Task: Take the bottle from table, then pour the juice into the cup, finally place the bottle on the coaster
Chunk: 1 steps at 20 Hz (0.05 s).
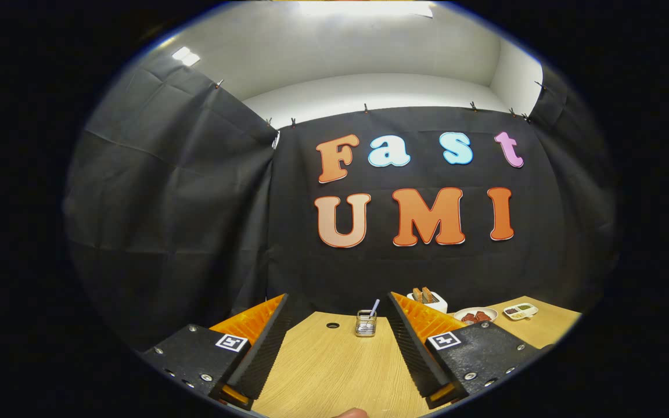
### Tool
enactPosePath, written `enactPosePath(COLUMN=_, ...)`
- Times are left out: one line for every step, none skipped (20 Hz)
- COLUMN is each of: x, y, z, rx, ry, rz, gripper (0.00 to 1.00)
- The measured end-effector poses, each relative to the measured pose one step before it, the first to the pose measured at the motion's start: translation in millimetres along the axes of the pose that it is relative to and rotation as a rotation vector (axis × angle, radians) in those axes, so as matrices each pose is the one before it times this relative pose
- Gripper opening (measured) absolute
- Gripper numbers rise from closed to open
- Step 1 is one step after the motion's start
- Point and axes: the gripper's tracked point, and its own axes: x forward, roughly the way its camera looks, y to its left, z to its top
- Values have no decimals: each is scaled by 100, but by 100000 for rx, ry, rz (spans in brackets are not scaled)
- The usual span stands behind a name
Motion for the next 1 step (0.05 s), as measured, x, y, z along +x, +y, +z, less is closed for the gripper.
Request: enactPosePath(x=84, y=-165, z=315, rx=312, ry=-168, rz=-351, gripper=97)
